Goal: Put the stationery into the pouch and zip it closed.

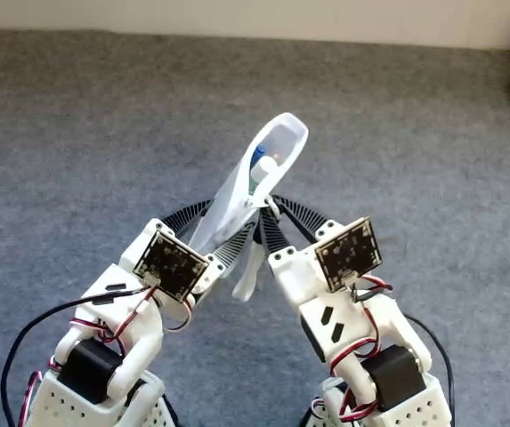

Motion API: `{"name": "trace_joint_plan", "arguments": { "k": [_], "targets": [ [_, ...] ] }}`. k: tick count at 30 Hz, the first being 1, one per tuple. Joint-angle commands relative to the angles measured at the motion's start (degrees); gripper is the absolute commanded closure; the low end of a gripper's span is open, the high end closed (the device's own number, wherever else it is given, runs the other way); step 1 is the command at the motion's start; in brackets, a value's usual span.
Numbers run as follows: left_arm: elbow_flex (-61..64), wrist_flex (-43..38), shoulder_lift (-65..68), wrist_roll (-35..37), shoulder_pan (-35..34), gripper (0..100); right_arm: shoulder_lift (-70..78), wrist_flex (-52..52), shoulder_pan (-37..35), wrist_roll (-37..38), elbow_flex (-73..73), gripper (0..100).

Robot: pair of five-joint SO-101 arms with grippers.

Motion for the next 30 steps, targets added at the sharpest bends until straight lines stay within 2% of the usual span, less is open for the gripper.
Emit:
{"name": "trace_joint_plan", "arguments": {
  "k": [1,8,12,18,24,30],
  "targets": [
    [-3.65,-2.64,-0.92,0.62,0.40,86,0.13,1.10,-0.92,0.70,-0.66,99.3],
    [-3.47,-2.46,-0.92,0.44,2.59,100,0.13,0.92,-0.66,0.70,-0.57,99.3],
    [-3.56,-2.37,-1.01,0.53,2.33,99,0.22,-0.13,-0.22,0.62,-0.57,99.3],
    [-3.47,1.76,-2.68,0.62,2.24,99,0.57,-6.90,7.08,-2.29,-0.40,99.3],
    [-3.12,8.53,-13.14,0.62,2.24,99,0.66,-12.97,14.20,-6.42,-0.22,99.3],
    [-2.68,10.99,-15.34,0.62,2.24,100,0.66,-17.98,17.19,-6.51,0.04,99.3]
  ]
}}
